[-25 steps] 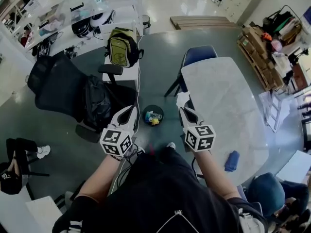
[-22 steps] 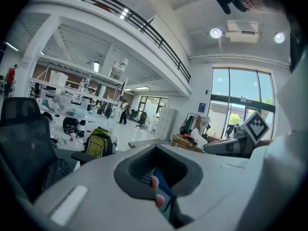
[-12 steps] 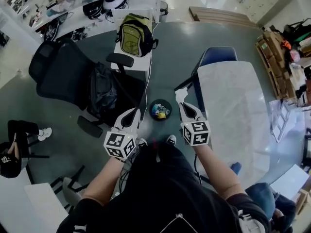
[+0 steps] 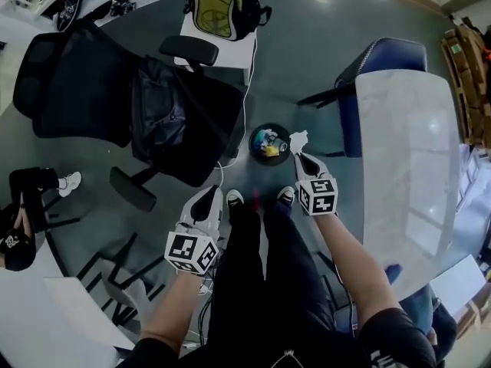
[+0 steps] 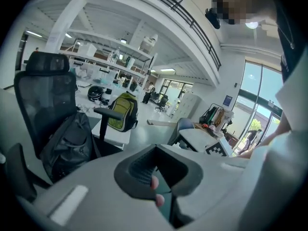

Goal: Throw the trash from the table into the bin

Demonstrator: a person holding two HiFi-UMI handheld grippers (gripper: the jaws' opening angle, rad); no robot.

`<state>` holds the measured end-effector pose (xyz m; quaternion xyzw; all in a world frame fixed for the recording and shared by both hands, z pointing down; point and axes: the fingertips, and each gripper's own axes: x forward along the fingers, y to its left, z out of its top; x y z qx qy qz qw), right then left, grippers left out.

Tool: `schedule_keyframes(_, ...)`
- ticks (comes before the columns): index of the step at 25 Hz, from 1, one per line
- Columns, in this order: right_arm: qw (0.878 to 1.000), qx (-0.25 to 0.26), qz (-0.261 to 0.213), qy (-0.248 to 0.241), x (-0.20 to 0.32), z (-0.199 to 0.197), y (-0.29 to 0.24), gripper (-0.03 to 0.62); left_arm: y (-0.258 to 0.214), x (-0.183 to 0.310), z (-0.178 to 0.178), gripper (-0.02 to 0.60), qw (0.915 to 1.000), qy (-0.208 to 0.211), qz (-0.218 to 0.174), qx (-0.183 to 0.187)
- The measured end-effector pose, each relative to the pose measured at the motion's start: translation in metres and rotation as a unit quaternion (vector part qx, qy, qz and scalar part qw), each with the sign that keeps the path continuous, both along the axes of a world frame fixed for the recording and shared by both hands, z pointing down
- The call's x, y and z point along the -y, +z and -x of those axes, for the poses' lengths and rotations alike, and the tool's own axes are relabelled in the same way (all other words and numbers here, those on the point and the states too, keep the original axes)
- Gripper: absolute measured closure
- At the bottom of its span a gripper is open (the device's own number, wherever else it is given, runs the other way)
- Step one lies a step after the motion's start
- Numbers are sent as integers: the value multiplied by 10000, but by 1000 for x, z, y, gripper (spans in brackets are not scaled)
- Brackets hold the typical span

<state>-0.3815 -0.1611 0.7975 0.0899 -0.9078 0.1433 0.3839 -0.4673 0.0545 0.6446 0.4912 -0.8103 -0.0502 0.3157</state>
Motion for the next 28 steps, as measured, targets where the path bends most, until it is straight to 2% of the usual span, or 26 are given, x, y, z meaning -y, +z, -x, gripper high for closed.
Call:
schedule_keyframes(5, 9989, -442, 101, -141, -3, 5, 117, 559, 62, -19, -2, 580, 9991, -246, 149, -305)
schedule_keyframes(10, 9954, -867, -89, -402, 0, 12, 228, 559, 109, -29, -11, 580, 9979, -281, 285, -515)
schedule_keyframes(14, 9924, -1149, 9, -437, -3, 18, 302, 559, 148, -31, -19, 580, 9968, -284, 408, -619)
schedule_keyframes(21, 9875, -1547, 284, 57, -6, 20, 399, 559, 204, -23, -27, 580, 9949, -381, 494, -797)
schedule_keyframes(28, 9768, -2121, 249, -164, -13, 19, 462, 559, 239, -18, -30, 580, 9945, -426, 490, -826)
